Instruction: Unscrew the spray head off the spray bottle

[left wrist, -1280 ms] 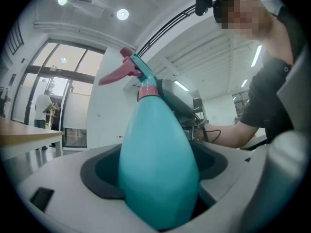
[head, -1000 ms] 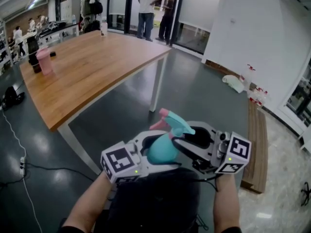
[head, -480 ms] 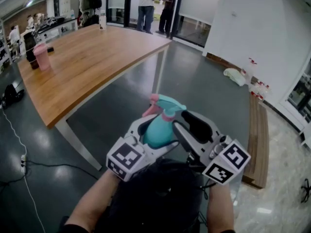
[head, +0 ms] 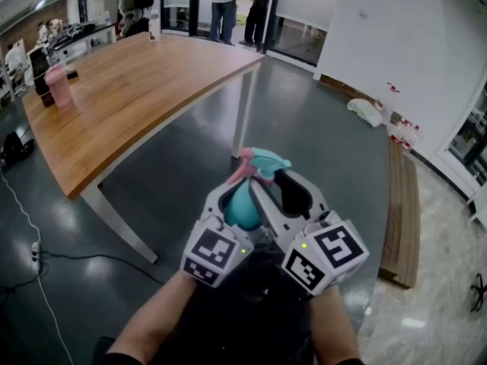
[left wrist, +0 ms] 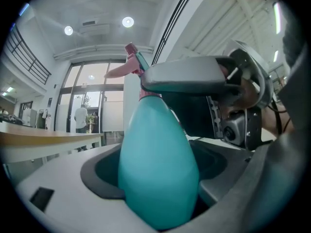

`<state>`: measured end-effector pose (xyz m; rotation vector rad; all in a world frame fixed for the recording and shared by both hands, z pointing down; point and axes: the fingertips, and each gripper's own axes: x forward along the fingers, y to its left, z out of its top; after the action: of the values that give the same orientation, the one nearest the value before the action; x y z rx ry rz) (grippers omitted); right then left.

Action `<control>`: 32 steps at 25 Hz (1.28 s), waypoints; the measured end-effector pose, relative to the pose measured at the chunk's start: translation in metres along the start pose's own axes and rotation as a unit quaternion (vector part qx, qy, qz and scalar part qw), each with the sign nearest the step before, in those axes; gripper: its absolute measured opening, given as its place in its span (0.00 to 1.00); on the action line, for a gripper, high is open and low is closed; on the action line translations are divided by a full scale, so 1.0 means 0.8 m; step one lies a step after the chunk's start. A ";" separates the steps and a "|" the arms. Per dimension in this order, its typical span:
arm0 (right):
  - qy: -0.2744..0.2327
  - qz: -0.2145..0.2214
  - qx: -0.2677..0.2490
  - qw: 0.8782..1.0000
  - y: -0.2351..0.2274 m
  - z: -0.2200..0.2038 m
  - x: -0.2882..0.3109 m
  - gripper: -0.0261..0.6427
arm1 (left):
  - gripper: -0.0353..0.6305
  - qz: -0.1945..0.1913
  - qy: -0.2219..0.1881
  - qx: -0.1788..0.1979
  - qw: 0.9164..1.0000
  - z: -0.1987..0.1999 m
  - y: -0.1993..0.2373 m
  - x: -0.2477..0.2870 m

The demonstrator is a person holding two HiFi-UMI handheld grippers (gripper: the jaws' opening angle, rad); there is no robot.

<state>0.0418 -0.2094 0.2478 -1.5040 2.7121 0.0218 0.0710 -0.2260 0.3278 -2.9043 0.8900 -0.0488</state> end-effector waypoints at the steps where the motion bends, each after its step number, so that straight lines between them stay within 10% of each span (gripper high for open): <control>1: 0.004 -0.002 -0.007 1.000 0.000 -0.002 0.001 0.29 | 0.68 -0.001 0.002 0.000 1.000 -0.003 0.000 0.000; 13: 0.010 0.121 -0.002 0.993 0.006 -0.003 -0.011 0.25 | 0.68 -0.116 -0.012 -0.017 0.993 0.002 -0.022 -0.013; 24: -0.005 0.279 0.001 0.960 0.031 0.004 -0.041 0.25 | 0.68 -0.247 -0.040 -0.031 0.968 0.012 -0.059 -0.041; 32: -0.017 0.238 0.016 0.971 0.019 0.009 -0.039 0.25 | 0.68 -0.191 -0.048 -0.029 0.980 0.010 -0.037 -0.033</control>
<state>0.0458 -0.1748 0.2418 -0.8023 2.9536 0.0182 0.0662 -0.1865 0.3233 -3.0556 0.3138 0.0886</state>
